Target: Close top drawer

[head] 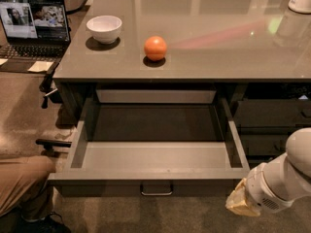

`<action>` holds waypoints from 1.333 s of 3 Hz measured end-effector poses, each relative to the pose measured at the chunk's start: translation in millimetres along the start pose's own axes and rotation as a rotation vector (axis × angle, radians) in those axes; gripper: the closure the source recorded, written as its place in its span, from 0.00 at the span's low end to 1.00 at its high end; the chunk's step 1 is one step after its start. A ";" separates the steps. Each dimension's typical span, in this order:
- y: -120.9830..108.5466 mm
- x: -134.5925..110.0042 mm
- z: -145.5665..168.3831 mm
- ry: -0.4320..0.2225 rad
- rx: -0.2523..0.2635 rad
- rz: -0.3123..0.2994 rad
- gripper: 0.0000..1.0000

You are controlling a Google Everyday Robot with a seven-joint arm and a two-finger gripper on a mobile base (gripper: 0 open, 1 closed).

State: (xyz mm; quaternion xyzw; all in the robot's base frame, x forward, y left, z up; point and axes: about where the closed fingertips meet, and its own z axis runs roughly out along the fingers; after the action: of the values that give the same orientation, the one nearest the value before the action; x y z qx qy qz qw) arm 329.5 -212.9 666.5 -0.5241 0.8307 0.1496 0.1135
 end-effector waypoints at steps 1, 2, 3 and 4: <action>-18.0 1.7 22.9 0.014 -0.004 0.000 0.86; -36.1 -4.0 33.3 0.027 -0.002 -0.017 0.63; -35.1 -3.8 33.0 0.027 -0.002 -0.017 0.39; -58.4 -28.7 31.3 0.025 0.013 -0.103 0.16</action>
Offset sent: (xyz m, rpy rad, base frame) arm 0.0658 0.0021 -0.0487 -0.0414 0.0006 0.0413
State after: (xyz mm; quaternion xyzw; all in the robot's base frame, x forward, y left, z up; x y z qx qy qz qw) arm 395.5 -201.1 639.7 -0.5671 0.8050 0.1318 0.1140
